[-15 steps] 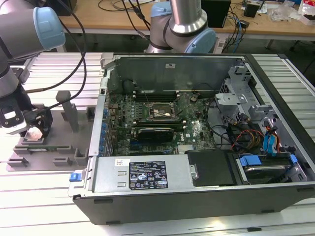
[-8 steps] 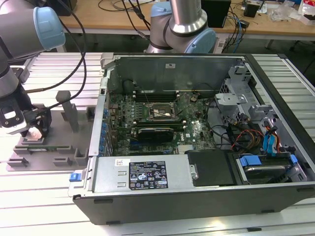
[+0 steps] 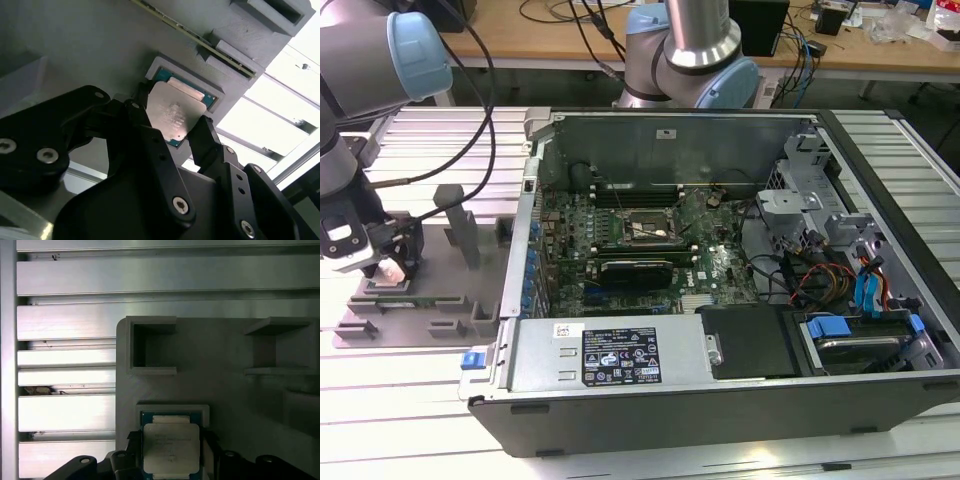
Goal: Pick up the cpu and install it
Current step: 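Pick up the cpu and move it towards the insertion slot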
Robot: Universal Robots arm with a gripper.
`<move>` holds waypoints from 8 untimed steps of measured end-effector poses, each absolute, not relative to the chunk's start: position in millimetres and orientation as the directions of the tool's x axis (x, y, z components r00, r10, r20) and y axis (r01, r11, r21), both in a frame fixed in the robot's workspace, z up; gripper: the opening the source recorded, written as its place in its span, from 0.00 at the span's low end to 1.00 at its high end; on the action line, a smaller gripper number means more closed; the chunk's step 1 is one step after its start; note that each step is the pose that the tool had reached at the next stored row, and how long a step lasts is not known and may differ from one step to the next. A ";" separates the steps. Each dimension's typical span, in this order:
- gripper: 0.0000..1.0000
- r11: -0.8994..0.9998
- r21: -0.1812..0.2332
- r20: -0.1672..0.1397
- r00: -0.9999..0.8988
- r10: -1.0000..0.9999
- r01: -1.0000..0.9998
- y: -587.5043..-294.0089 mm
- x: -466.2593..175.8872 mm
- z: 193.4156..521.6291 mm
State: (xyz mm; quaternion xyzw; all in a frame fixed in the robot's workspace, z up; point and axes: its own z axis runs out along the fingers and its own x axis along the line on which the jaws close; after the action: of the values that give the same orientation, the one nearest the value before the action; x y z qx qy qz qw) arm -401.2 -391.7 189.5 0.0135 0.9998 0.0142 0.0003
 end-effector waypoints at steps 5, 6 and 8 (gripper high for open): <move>0.55 0.999 0.028 0.000 -1.000 0.027 0.027 -391.7 -401.2 190.1; 0.55 0.999 0.028 0.000 -1.000 0.027 0.027 -391.7 -401.2 190.2; 0.55 0.999 0.028 0.000 -1.000 0.027 0.027 -391.7 -401.2 190.5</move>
State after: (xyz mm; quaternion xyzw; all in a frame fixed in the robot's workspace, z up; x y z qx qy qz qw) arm -401.2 -391.7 190.5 0.0135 0.9998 0.0142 0.0002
